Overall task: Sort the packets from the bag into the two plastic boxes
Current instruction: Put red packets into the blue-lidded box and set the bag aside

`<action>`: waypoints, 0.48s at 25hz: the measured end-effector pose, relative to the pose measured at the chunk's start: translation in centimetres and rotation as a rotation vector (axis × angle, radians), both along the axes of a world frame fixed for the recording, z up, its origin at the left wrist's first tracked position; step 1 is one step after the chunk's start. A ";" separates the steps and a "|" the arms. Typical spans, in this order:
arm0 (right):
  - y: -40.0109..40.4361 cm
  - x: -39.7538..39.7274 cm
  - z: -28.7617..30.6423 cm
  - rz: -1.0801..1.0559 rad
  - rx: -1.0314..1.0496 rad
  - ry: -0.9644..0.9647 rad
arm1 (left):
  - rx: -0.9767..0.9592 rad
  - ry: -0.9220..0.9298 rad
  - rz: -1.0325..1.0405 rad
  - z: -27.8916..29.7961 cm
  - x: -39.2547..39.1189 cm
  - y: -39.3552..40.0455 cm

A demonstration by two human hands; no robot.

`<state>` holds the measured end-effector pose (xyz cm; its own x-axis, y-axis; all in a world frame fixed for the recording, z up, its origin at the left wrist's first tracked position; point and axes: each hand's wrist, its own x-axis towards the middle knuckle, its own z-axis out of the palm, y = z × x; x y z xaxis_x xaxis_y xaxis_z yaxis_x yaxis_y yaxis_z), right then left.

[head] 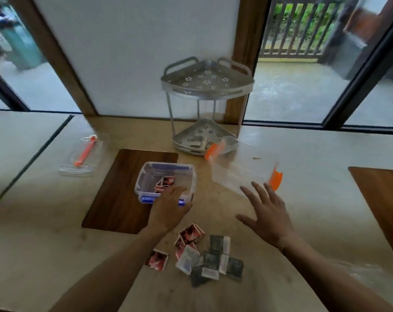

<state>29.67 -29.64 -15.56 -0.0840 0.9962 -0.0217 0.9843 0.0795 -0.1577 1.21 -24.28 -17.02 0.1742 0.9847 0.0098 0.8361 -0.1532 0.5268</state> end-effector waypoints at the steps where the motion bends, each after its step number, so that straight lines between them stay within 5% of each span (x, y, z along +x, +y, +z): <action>1: 0.7 -1.6 0.1 0.016 -0.002 0.001 | -0.008 0.015 0.025 0.1 -1.7 0.3; 12: 8.1 -11.2 1.3 -0.016 0.024 -0.041 | 0.071 0.121 -0.026 0.8 -9.8 6.6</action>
